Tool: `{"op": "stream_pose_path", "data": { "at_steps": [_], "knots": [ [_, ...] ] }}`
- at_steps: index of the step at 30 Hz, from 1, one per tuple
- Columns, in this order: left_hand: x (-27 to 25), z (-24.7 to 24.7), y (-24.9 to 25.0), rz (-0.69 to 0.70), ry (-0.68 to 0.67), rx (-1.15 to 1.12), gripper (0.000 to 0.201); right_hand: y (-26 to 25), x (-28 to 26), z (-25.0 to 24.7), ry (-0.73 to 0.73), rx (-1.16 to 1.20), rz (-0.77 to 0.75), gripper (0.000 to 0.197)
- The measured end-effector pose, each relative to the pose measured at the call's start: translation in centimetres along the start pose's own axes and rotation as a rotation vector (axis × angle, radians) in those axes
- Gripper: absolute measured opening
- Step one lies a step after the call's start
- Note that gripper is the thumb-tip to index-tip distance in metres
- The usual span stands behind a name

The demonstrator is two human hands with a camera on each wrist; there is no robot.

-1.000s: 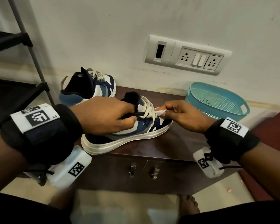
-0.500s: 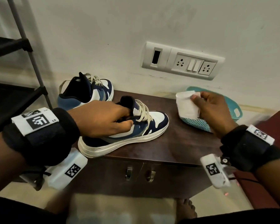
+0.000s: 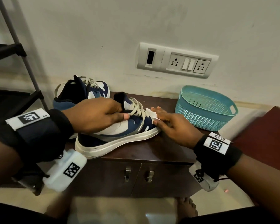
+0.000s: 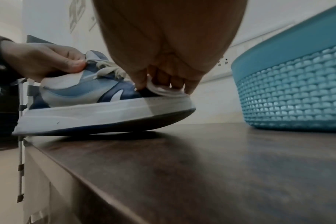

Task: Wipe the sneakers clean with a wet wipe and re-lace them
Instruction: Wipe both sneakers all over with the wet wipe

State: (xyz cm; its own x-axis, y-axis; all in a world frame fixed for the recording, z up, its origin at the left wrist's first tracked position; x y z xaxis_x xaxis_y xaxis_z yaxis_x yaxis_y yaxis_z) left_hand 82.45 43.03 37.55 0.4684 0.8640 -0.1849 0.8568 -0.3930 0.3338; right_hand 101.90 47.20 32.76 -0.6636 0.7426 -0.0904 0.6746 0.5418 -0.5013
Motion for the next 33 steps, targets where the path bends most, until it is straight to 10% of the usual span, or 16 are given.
{"op": "stream_pose_path", "data": {
  "at_steps": [8,22,26,29,33],
  "knots": [
    [0.3,-0.3,-1.9,0.047,0.007,-0.563,0.049,-4.8,-3.2,-2.6,0.377,-0.074,-0.098,0.031],
    [0.1,-0.2,-2.8,0.001,0.028,-0.666,0.057,-8.5,-2.9,0.8,0.171,-0.203,-0.172,0.047],
    [0.0,-0.2,-3.7,-0.018,0.027,-0.738,0.058,-10.3,-3.2,0.8,0.085,0.277,-0.284,0.028],
    [-0.1,-0.1,-3.0,0.019,-0.013,-0.724,0.058,-6.2,-3.6,-4.3,0.378,0.672,-0.145,0.03],
    [0.0,-0.2,-2.6,0.033,-0.016,-0.683,0.053,-0.4,-5.0,-10.5,0.763,0.529,-0.004,0.041]
  ]
}}
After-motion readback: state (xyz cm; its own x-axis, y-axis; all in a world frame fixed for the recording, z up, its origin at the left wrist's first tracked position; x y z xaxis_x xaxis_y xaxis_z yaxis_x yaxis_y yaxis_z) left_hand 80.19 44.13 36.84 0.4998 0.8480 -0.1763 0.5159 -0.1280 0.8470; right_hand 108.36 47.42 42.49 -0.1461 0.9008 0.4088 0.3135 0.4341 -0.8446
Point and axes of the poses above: each hand's wrist, its own x-axis towards the middle knuckle, its own z-axis out of the palm, y = z × x, the point moved 9 cm from there along x, towards the middle knuckle, and after that the axes turned 15 degrees about -y, right-handed, at the moved point
